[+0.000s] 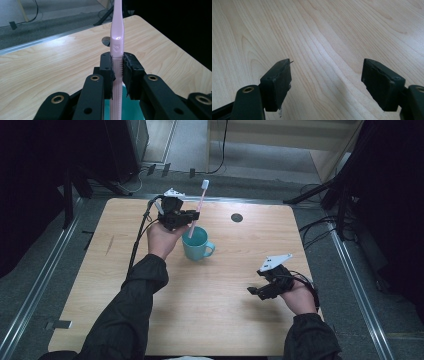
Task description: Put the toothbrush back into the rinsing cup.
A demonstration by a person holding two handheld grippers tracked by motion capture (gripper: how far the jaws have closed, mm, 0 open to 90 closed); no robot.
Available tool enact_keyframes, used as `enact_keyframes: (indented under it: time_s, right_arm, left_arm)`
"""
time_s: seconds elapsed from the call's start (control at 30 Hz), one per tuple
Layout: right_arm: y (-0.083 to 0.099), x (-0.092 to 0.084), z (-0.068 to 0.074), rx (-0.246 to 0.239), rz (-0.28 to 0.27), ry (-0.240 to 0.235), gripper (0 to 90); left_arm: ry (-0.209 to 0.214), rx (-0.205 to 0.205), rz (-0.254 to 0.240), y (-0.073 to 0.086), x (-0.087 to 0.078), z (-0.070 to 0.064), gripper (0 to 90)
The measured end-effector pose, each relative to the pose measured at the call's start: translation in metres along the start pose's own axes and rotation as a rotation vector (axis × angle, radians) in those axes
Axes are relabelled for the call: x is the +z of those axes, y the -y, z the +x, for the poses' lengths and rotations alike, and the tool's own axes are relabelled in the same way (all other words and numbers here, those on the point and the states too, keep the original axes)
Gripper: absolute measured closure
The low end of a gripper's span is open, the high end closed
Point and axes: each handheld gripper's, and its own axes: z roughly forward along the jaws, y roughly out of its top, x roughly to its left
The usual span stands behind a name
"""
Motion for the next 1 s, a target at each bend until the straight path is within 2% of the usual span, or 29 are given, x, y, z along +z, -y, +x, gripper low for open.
enact_keyframes:
  time_s: [0.3, 0.7, 0.87, 1.0]
  right_arm:
    - [0.000, 0.000, 0.000, -0.001, -0.002, 0.000, 23.9]
    - [0.000, 0.000, 0.000, -0.003, 0.001, 0.001, 23.9]
    - [0.000, 0.001, -0.001, -0.001, 0.004, -0.002, 23.9]
    - [0.000, 0.001, -0.001, -0.001, 0.005, -0.002, 23.9]
  left_arm:
    - [-0.007, 0.001, 0.010, 0.005, 0.011, 0.001, 78.0]
    - [-0.002, -0.007, 0.037, 0.022, 0.022, 0.000, 77.9]
    - [-0.001, 0.012, 0.055, 0.028, 0.026, -0.002, 77.8]
    - [-0.001, 0.007, 0.057, 0.031, 0.029, -0.003, 77.7]
